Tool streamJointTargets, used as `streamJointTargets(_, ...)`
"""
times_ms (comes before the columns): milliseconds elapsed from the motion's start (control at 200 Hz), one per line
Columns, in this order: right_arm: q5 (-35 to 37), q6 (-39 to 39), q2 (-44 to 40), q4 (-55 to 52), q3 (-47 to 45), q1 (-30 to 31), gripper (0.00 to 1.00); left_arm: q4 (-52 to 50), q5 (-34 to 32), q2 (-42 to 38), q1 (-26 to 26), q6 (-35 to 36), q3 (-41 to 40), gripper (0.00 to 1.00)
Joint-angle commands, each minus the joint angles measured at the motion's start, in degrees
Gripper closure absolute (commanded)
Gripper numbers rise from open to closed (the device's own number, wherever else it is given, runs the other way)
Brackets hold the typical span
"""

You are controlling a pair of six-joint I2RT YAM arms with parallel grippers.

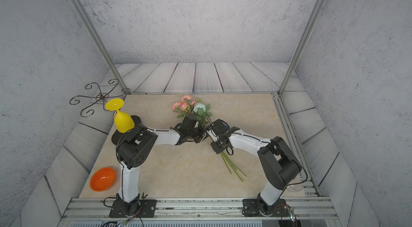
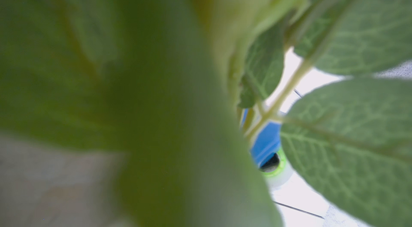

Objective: Wrap bouquets with tape
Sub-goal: Wrap the tape around the bouquet, then tear off the tape using the Tape Cutter.

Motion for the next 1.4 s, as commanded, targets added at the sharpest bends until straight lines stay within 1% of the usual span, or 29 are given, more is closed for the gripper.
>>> streamJointTargets(0,-14.4,4.9,-3.9,-1.4,-1.9,-5.2,0.57,5.6,-1.7,-1.4,-0.3,2.1,-2.2,1.0)
streamJointTargets(55,-19.2,6.3,-5.9,-1.2,-3.5,-7.4,0.54,8.6,-2.1,-0.8,-0.3,1.1,-3.3,1.0)
streamJointTargets(95,-22.4,7.3,-7.5,-0.6,-4.7,-9.0,0.53,13.9,-2.2,0.1,-0.3,-0.1,-4.7,1.0)
streamJointTargets(130,-25.7,8.4,-8.6,0.2,-5.8,-10.6,0.5,18.3,-2.7,0.9,-0.3,-0.8,-5.8,1.0)
streamJointTargets(170,-29.3,9.6,-9.3,1.7,-6.8,-12.5,0.45,20.1,-3.0,1.4,-0.3,-1.0,-6.5,1.0)
streamJointTargets(235,-34.2,9.8,-8.0,1.9,-6.9,-14.7,0.44,22.0,-4.1,1.7,-0.3,0.4,-7.4,1.0)
streamJointTargets(320,-36.5,6.6,-3.2,-2.0,-4.3,-14.8,0.43,26.3,-4.5,2.8,-0.2,0.7,-8.0,1.0)
streamJointTargets(360,-37.3,6.6,-1.8,-1.4,-4.5,-14.9,0.41,28.0,-4.1,3.6,-0.2,0.7,-8.0,1.0)
streamJointTargets(425,-38.0,7.4,-0.9,1.0,-5.1,-14.9,0.41,31.8,-4.2,4.9,-0.2,-0.2,-8.5,1.0)
streamJointTargets(535,-38.4,7.9,1.6,2.5,-4.3,-14.8,0.4,37.1,-3.7,6.6,-0.1,-1.2,-8.9,1.0)
streamJointTargets(636,-37.0,10.3,3.3,4.4,-3.2,-14.9,0.42,38.8,-3.5,6.5,-0.1,-0.9,-9.4,1.0)
streamJointTargets(766,-35.9,17.7,-0.5,10.5,-4.8,-17.4,0.42,40.9,-3.2,5.9,-0.1,0.4,-10.5,1.0)
streamJointTargets(826,-33.4,19.8,-2.5,11.2,-5.2,-18.5,0.43,41.9,-3.4,5.9,-0.1,-0.1,-11.1,1.0)
streamJointTargets(876,-31.9,20.7,-4.0,10.7,-4.5,-19.0,0.46,41.7,-3.5,5.9,-0.1,-0.4,-11.5,1.0)
streamJointTargets(936,-27.4,20.3,-5.4,8.3,-2.8,-19.1,0.54,41.4,-3.9,5.6,-0.1,-0.7,-12.3,1.0)
streamJointTargets(1021,-23.6,18.2,-6.1,6.0,-1.0,-18.7,0.63,40.5,-4.3,5.0,-0.1,-0.4,-12.9,1.0)
streamJointTargets(1056,-22.1,17.8,-5.9,5.6,-0.8,-18.3,0.64,39.8,-4.3,4.8,-0.1,-0.3,-13.0,1.0)
streamJointTargets(1126,-22.6,17.7,-4.1,6.2,-0.8,-18.2,0.66,39.4,-4.2,4.7,0.0,-0.1,-12.9,1.0)
streamJointTargets(1161,-23.2,17.9,-3.1,7.0,-1.0,-18.1,0.65,39.4,-4.1,4.8,0.0,-0.2,-12.9,1.0)
streamJointTargets(1281,-22.6,18.5,0.1,9.1,-0.4,-17.2,0.56,40.2,-4.1,5.2,-0.1,-0.5,-12.9,1.0)
streamJointTargets(1391,-24.0,19.5,3.3,10.2,0.7,-17.0,0.55,40.1,-4.2,4.9,-0.1,-0.4,-13.3,1.0)
